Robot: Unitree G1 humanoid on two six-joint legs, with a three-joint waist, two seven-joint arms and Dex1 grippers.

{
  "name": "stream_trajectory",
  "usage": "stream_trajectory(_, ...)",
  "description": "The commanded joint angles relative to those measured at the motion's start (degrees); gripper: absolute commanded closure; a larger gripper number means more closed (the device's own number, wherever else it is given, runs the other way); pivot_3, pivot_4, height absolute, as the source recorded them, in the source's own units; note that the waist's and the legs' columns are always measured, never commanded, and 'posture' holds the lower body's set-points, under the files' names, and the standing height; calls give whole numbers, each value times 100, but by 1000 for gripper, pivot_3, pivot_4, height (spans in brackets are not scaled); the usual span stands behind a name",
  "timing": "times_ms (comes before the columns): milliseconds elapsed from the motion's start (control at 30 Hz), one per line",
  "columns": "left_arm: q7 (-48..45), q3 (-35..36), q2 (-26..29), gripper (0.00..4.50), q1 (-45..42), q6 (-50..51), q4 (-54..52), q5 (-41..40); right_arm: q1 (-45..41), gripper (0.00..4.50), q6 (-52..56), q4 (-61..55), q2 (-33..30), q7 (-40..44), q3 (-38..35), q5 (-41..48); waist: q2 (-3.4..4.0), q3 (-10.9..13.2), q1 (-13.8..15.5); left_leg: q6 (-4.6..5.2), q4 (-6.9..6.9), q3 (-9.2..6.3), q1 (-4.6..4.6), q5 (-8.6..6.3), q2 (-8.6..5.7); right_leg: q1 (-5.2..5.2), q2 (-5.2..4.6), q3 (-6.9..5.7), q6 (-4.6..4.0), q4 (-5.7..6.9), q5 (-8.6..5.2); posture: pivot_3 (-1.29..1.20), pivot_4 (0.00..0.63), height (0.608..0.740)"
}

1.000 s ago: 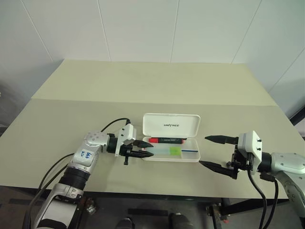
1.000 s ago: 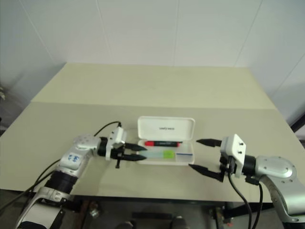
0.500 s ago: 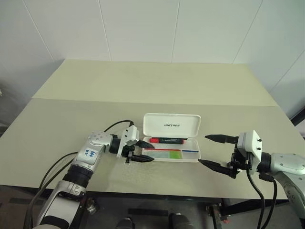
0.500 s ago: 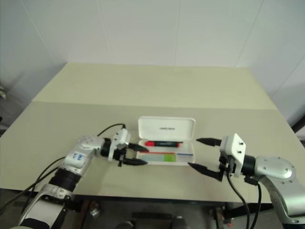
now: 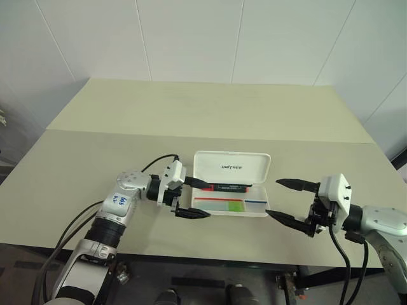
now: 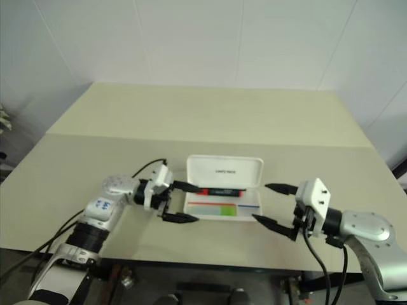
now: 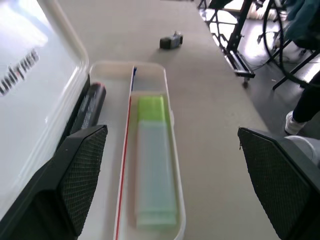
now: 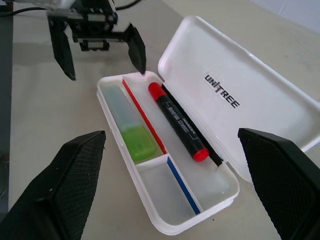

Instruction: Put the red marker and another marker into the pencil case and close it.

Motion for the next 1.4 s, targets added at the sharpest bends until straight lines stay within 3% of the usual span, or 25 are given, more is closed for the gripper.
stream_trajectory(33, -221, 309, 232, 22, 169, 177, -439, -416, 266, 0, 11, 143, -35, -23, -457, 92, 0, 0, -6, 0, 0, 0, 1, 0, 0, 0, 0, 0, 0, 0, 0, 0, 150, 740)
stream_trajectory(267, -400, 744, 808, 22, 563, 237, -843, -712, 978, 0, -101, 823, -29, 187, -772, -39, -1, -1, -10, 1, 1, 1, 4, 1, 1, 3, 0, 0, -18, 0, -9, 0, 150, 740)
stream_trajectory(400, -353, 1001, 836, 22, 493, 78, -740, -830, 1046, 0, -308, 1214, -44, 380, -708, -138, -1, 0, -15, 2, 5, 6, 5, 1, 0, 4, -2, 5, -24, -1, -10, 0, 150, 740)
stream_trajectory(833, -444, 1199, 1169, 22, 426, 233, -913, -955, 185, 0, -696, 2933, -92, 1064, -242, -601, -1, 0, -51, 5, 3, 4, 7, 4, 0, 7, 0, 4, -22, -6, -6, 0, 150, 740)
stream_trajectory(967, -482, 1247, 1286, 0, 387, 253, -908, -1013, 27, 905, -711, 3233, -96, 1288, -129, -629, -2, 0, -80, 5, 4, 4, 7, 4, 0, 9, 0, 4, -20, -5, -5, 0, 150, 740)
stream_trajectory(1267, -445, 1287, 1324, 0, 390, 245, -947, -1070, -192, 4031, -837, 3174, 71, 1128, -75, -684, -2, 0, -143, 5, 4, 3, 8, 4, 1, 9, 0, 4, -20, -2, -6, 0, 150, 740)
stream_trajectory(1400, -441, 1256, 1306, 0, 366, 220, -912, -1059, -423, 4031, -851, 2993, 146, 984, -90, -662, -2, 0, -176, 5, 6, 5, 12, 5, 1, 8, 1, 6, -19, 4, -4, 0, 150, 740)
